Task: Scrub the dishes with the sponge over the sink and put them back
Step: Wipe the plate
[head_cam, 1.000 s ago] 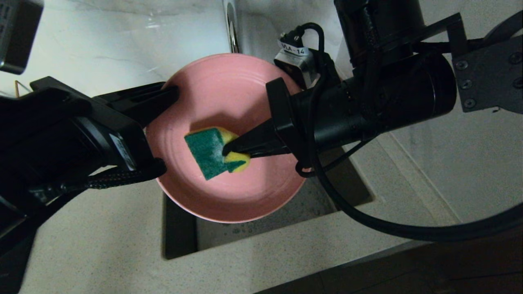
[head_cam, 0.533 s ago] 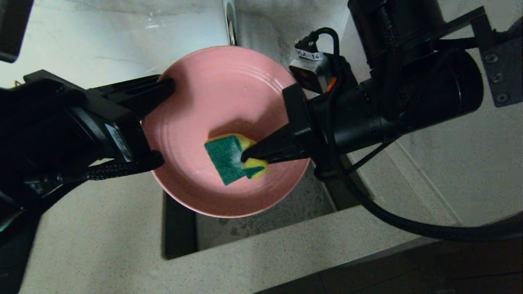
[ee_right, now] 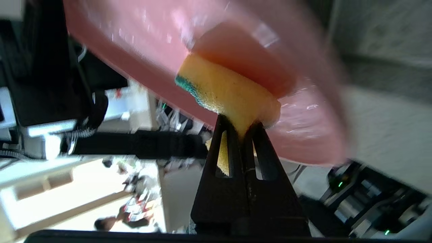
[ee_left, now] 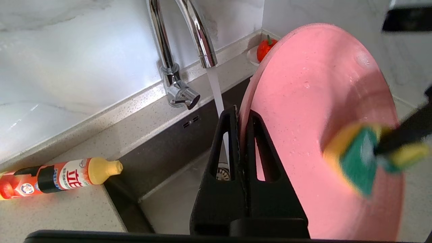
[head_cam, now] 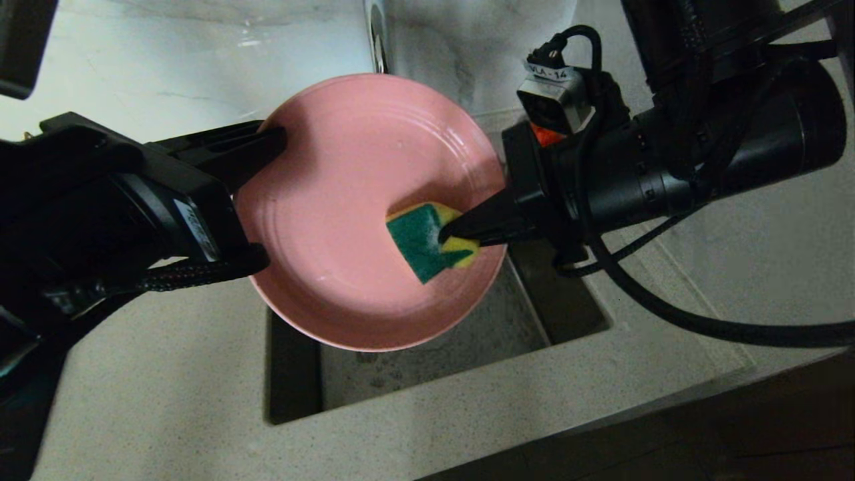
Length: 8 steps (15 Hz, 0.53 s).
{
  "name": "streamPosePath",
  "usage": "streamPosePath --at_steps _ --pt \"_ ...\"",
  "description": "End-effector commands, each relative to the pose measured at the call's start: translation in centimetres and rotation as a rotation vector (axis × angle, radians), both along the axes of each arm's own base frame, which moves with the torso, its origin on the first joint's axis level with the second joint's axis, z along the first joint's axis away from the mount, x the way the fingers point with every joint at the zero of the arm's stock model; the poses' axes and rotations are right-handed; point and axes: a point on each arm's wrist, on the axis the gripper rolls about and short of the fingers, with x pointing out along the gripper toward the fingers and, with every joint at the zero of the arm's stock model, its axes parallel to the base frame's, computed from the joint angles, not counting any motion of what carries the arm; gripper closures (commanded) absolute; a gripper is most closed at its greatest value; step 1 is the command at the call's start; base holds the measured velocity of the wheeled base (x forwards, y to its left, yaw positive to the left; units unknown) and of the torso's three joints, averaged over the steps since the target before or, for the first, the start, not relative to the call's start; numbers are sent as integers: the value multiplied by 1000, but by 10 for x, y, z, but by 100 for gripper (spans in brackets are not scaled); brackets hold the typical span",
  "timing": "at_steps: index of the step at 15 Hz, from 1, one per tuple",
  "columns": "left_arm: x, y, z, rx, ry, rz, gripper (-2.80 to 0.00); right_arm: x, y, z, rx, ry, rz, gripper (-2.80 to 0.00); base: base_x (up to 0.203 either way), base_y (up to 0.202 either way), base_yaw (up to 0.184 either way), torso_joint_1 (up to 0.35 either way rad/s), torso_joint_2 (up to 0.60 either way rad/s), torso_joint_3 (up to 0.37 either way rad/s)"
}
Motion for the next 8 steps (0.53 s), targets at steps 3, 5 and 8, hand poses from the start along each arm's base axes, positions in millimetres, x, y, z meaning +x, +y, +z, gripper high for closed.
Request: streamPosePath --at_steps 3,5,8 --pt "-1 1 0 -4 -1 12 0 2 -12 9 -2 -75 -69 0 0 0 0 0 0 0" --pt "0 0 -5 9 10 11 0 2 -13 15 32 -118 -69 0 0 0 0 0 0 0" --pt "1 -2 -12 27 27 7 0 8 -4 19 82 -178 -56 0 0 0 0 0 0 0"
